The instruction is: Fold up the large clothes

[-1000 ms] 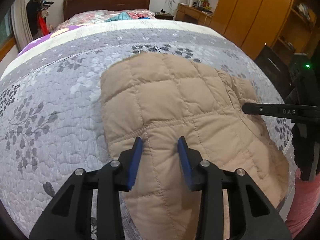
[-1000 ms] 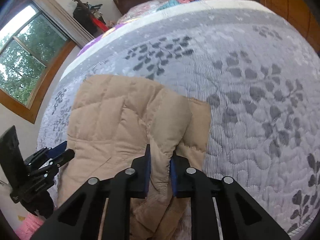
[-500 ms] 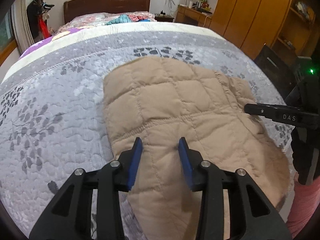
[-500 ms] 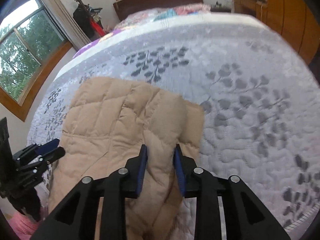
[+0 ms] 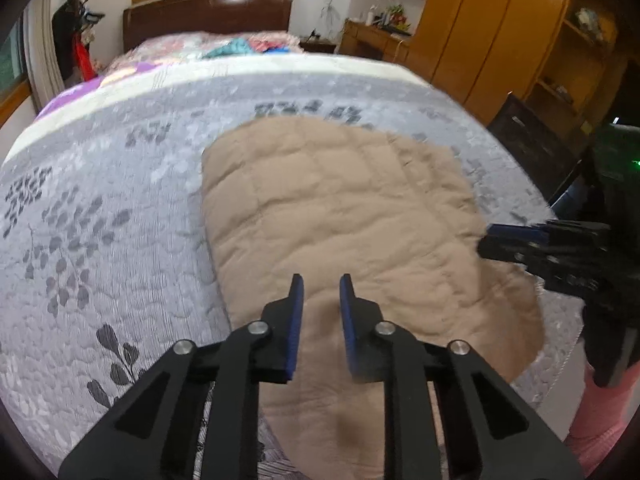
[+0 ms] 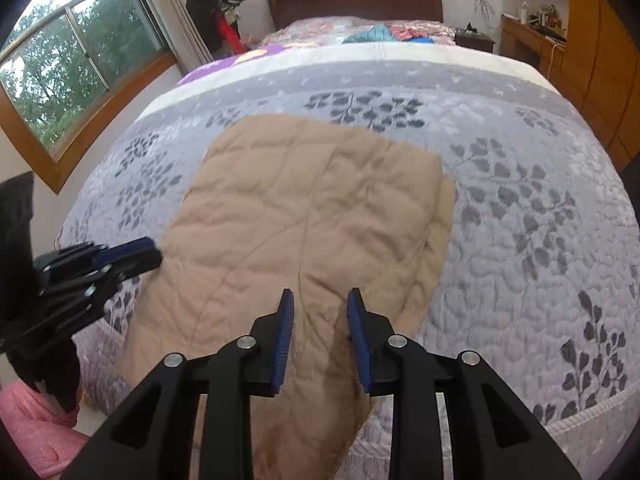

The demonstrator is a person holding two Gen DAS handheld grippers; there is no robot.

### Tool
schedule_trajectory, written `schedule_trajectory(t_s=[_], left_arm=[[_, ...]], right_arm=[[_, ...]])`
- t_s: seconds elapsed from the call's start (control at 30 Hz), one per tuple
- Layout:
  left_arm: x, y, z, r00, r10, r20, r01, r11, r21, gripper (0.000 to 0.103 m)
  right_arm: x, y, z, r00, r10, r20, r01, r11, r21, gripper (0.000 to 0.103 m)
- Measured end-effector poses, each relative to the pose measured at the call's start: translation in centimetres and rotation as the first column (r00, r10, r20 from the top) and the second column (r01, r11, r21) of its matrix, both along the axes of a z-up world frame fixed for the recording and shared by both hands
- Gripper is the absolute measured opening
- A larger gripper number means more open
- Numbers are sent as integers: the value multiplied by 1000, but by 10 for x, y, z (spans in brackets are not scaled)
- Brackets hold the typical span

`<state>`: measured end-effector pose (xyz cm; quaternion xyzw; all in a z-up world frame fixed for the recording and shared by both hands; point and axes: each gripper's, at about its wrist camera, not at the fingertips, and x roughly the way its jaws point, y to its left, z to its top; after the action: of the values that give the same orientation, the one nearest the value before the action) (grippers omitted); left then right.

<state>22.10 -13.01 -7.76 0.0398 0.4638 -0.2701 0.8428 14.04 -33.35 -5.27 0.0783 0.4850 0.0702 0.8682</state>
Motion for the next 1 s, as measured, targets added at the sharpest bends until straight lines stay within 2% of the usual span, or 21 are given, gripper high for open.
schedule_trajectory(t_s=[0.07,0.23,0.43,0.6,0.73,0.87,0.93,1.0], left_arm=[[4,0,-12,1000,-4,-27,4,1000,0,12],[3,-3,-22,1000,-27,-12,27,999,21,12],[4,-7,-39,999,-32,-10,32,999,43,12],[3,-8,-45,999,-34,5,34,998,51,12],[3,-5,-37,1000,-29,6,29,999,37,12],[-9,-3,-23,997,-44,61,40,998,53,13],[-13,0,-15,996,-45,71,42,998,43,15],[-14,4,-10,996,-41,78,39,999,39,24]], right_arm=[[-3,1,-7,1000,-5,-7,5,1000,-9,27],[3,-3,-29,999,-13,-42,15,999,31,27],[7,0,-47,999,-7,-37,7,1000,8,27],[10,-5,-53,999,-11,-45,13,999,48,28],[6,-2,-45,1000,-10,-17,10,1000,24,28],[-2,-4,-31,1000,5,24,-5,1000,30,32],[-6,-7,-24,999,5,42,-7,999,52,39],[-13,-13,-14,997,-1,72,-4,997,79,51]])
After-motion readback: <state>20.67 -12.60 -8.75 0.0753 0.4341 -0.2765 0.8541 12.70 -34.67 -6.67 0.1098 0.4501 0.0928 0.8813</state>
